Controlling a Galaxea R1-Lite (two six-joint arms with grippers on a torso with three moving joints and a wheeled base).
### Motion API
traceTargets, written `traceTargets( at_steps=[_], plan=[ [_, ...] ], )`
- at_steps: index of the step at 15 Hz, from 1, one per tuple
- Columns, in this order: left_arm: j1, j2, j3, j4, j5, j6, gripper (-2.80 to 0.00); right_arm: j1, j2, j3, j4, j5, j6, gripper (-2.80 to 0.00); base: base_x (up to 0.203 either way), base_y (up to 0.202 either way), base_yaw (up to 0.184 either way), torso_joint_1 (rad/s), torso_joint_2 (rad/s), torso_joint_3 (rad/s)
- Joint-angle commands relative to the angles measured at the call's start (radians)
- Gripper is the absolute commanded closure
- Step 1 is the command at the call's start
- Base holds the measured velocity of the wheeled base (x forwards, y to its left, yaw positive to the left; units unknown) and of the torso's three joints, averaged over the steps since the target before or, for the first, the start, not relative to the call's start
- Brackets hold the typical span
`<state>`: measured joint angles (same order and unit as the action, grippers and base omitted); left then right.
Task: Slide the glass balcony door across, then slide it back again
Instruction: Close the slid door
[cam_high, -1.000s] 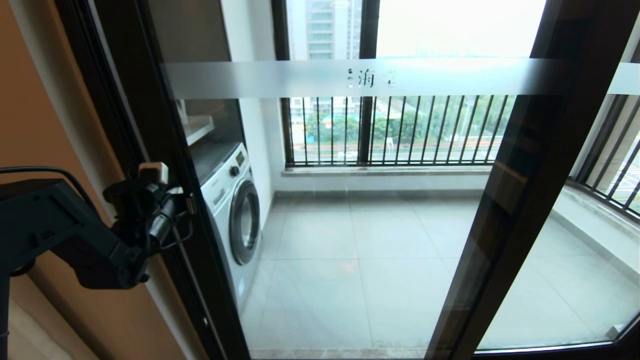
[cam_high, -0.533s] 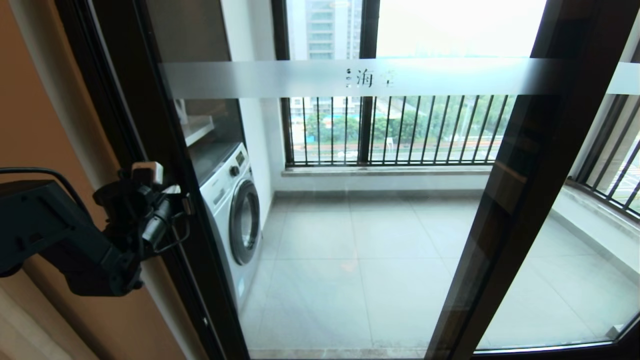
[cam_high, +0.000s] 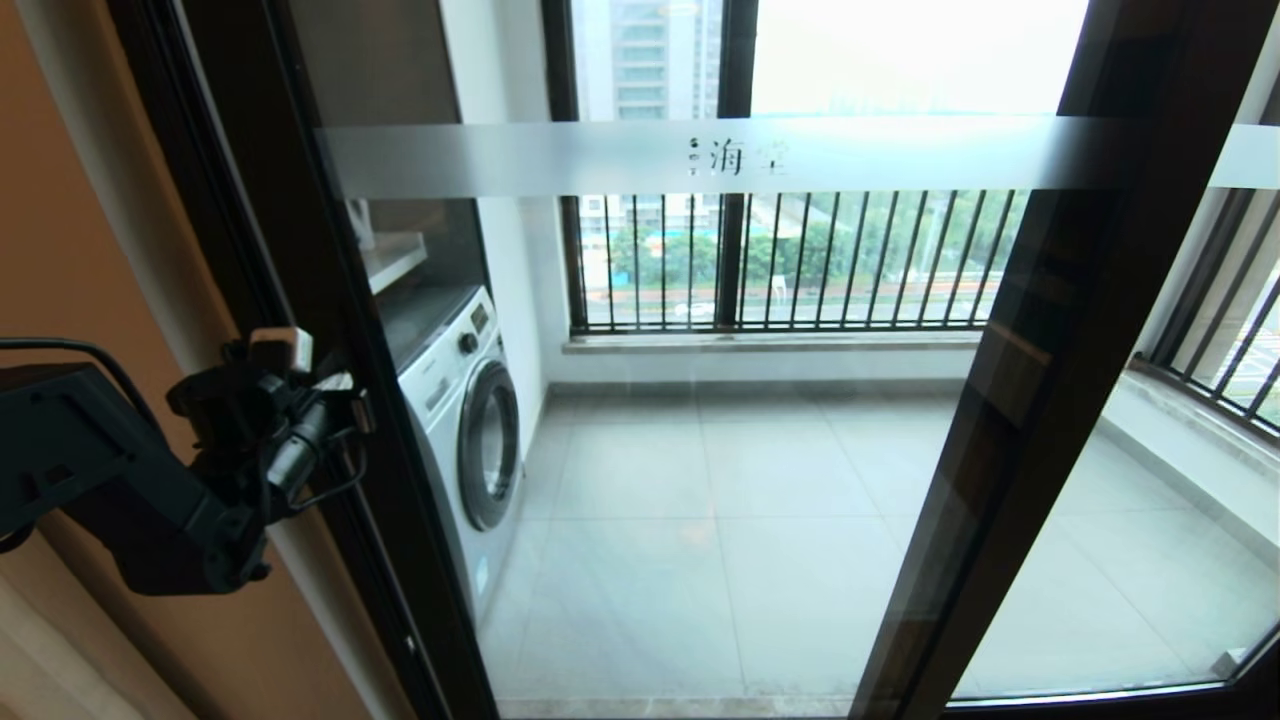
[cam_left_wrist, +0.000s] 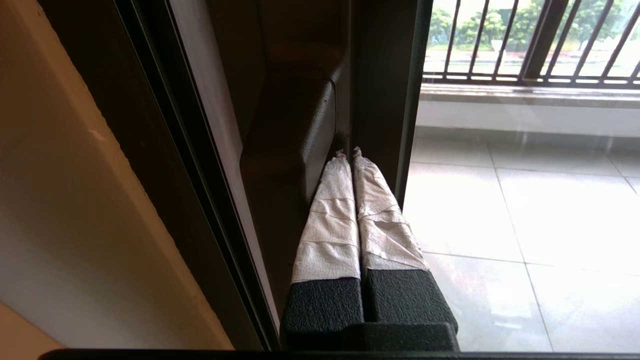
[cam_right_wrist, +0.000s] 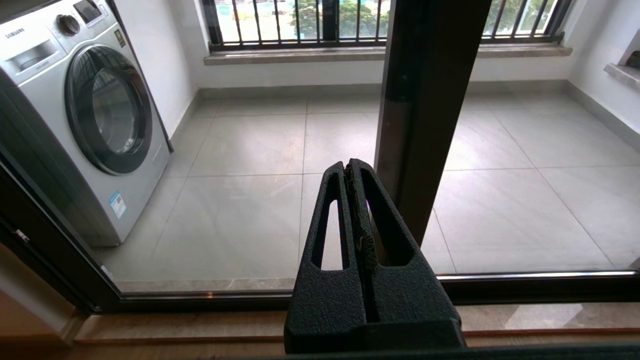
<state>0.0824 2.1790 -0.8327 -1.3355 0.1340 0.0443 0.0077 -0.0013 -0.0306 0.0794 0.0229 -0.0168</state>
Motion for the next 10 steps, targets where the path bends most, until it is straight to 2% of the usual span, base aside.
traceTargets(
  at_steps=[1, 10],
  plan=[
    [0.011, 0.023, -0.008, -0.004, 0.007, 0.003, 0.0, 0.0, 0.0, 0.0, 0.0, 0.0, 0.0, 0.0, 0.0, 0.0, 0.0, 0.0, 0.0, 0.0],
    [0.082, 0.041, -0.034, -0.001, -0.027, 0.028, 0.0, 0.0, 0.0, 0.0, 0.0, 0.0, 0.0, 0.0, 0.0, 0.0, 0.0, 0.0, 0.0, 0.0]
  ],
)
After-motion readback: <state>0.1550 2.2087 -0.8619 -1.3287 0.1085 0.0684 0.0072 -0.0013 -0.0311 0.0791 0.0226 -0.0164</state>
